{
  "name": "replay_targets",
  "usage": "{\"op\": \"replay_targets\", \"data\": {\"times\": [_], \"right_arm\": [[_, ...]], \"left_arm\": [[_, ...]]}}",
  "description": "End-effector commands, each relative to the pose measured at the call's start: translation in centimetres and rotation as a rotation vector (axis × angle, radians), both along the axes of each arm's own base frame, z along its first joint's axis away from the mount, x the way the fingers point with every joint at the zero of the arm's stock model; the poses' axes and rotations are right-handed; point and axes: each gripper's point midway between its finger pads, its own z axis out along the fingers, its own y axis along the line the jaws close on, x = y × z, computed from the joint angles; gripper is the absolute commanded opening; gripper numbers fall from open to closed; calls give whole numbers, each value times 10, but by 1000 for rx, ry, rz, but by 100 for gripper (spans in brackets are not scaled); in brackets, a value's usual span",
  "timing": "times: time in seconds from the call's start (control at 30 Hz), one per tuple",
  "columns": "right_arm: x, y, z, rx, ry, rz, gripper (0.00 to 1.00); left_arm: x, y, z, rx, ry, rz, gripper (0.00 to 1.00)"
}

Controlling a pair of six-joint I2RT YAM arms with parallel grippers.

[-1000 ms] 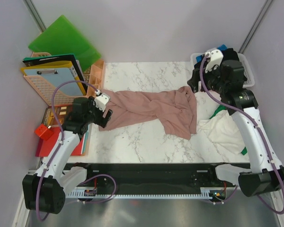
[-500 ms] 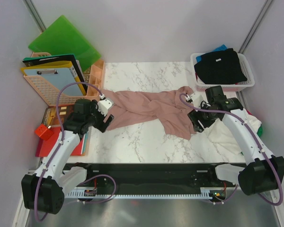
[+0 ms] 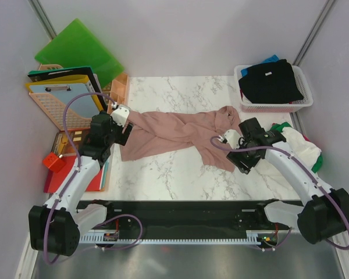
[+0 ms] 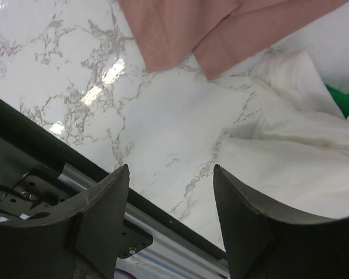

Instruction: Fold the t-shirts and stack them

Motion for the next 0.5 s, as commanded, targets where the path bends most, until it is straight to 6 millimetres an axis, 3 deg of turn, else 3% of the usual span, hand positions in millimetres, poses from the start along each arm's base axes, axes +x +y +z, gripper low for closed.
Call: {"op": "replay_targets", "data": {"times": [0.0, 0.1, 0.27, 0.47], "right_arm": [[40, 15, 4, 6, -71, -26, 66], [51, 30, -10, 17, -39, -22, 64], [65, 49, -22, 65, -12, -23, 61], [76, 52, -33, 55, -14, -35, 60]], "left_arm": [[16, 6, 25, -33, -92, 69, 90], [14, 5, 18, -32, -77, 61, 91], [10, 9, 24, -8, -97, 61, 91], [6, 9, 29, -5, -101, 55, 91]]}}
